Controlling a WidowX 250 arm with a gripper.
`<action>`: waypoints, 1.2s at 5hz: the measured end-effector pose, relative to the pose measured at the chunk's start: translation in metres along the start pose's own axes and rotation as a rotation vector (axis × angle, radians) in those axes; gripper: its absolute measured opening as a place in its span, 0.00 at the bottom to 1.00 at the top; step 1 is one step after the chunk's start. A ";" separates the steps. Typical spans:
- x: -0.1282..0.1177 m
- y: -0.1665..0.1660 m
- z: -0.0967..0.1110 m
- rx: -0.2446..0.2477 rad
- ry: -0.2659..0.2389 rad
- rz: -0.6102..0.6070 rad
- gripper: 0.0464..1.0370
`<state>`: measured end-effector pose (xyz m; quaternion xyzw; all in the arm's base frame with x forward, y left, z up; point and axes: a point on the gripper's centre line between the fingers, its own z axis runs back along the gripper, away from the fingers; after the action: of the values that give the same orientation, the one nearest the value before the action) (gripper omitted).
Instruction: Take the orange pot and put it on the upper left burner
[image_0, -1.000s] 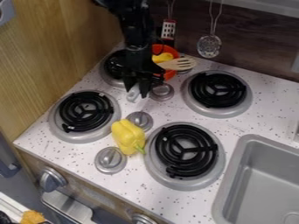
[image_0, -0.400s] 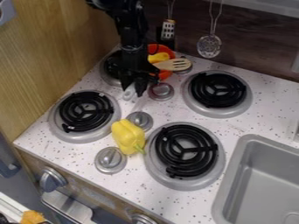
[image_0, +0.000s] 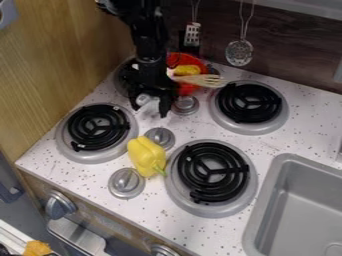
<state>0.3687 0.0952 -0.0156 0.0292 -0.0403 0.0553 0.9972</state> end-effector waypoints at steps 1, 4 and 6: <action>-0.003 0.001 0.001 0.016 0.021 0.005 0.96; -0.009 -0.004 0.041 0.060 0.003 0.059 0.96; -0.011 -0.005 0.063 0.113 -0.002 0.078 0.96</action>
<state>0.3535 0.0850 0.0462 0.0838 -0.0392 0.0962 0.9911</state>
